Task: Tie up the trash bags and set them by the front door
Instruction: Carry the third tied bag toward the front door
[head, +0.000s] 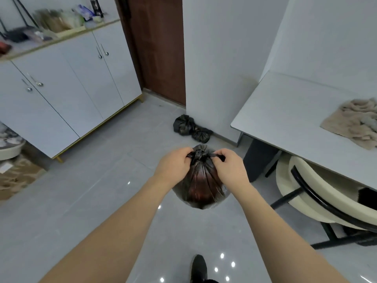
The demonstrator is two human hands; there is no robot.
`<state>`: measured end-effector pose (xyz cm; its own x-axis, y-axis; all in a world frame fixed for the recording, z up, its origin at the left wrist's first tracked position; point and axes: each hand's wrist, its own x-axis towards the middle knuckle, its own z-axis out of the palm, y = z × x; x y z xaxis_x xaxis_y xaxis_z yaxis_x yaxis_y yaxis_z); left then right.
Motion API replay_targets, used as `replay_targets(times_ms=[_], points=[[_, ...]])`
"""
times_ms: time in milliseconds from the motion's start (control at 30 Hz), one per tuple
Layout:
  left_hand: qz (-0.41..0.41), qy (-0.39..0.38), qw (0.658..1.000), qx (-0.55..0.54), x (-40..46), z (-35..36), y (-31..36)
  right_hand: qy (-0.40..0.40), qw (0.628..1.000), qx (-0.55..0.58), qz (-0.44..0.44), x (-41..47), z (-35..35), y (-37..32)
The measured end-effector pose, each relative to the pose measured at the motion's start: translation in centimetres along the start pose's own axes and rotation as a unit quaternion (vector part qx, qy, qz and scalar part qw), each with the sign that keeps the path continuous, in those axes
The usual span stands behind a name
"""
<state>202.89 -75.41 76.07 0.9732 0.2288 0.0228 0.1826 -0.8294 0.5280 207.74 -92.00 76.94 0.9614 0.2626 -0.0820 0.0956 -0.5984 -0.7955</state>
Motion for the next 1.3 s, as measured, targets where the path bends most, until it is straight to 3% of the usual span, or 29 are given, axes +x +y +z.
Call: replay_targets(times_ms=[300,500,733,867,1100,1300], points=[[-0.012,-0.015,1.000,0.006,16.2,-3.9,-5.0,0.003,1.000,0.007,-0.007,16.0,3.1,-5.4],[0.062,-0.009,0.998,-0.011,28.6,-5.2,-10.3,0.033,0.998,0.033,0.041,26.3,6.3,-8.5],[0.115,-0.088,0.988,-0.053,43.2,-5.5,-12.8,0.094,0.989,0.059,0.098,37.1,8.2,-10.2],[0.126,-0.158,0.978,-0.052,49.9,-3.5,-12.3,0.117,0.981,0.074,0.139,42.7,8.0,-8.5],[0.103,-0.205,0.972,-0.053,59.9,2.4,-13.0,0.110,0.973,0.067,0.193,53.1,8.3,-3.9],[0.148,-0.259,0.952,-0.073,69.1,15.9,-17.6,0.139,0.948,0.073,0.276,61.7,14.5,7.6]])
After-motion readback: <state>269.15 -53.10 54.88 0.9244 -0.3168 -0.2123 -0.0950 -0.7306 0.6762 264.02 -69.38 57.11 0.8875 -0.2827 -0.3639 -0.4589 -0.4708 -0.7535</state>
